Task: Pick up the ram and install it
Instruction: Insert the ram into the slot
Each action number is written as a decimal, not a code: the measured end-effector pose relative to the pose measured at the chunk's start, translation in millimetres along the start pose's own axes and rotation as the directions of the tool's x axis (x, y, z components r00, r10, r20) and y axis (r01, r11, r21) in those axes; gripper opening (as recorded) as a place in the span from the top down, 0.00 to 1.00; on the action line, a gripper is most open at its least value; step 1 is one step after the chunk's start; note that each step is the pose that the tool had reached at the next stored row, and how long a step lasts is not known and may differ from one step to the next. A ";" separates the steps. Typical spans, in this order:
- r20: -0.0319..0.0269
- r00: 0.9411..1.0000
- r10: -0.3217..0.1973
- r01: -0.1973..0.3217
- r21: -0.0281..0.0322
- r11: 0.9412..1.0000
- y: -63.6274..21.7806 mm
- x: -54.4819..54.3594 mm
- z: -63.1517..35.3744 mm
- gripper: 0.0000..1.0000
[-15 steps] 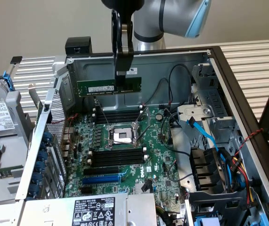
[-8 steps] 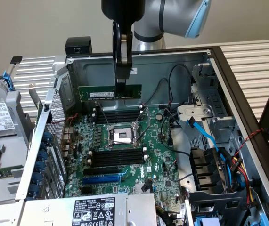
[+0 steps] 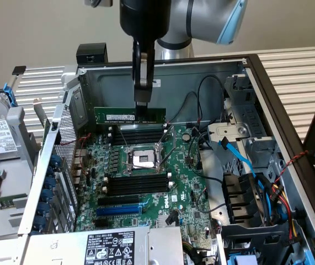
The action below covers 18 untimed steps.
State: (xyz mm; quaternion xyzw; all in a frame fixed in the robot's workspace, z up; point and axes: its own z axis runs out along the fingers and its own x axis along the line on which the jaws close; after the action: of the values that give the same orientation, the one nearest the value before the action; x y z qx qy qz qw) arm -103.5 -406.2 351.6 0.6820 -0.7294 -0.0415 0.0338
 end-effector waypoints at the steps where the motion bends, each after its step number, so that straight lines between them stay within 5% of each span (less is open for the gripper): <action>1: 0.001 1.000 0.008 -0.008 0.000 1.000 -0.2 0.0 1.8 0.86; 12: 0.009 0.997 0.082 -0.082 0.003 0.997 -2.5 1.2 20.1 0.86; 18: 0.007 0.998 0.067 -0.067 0.004 0.998 -4.4 8.4 28.6 0.86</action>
State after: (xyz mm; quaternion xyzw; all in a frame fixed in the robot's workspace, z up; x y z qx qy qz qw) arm -102.8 -414.5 322.6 0.6569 -0.7522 -0.0412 0.0310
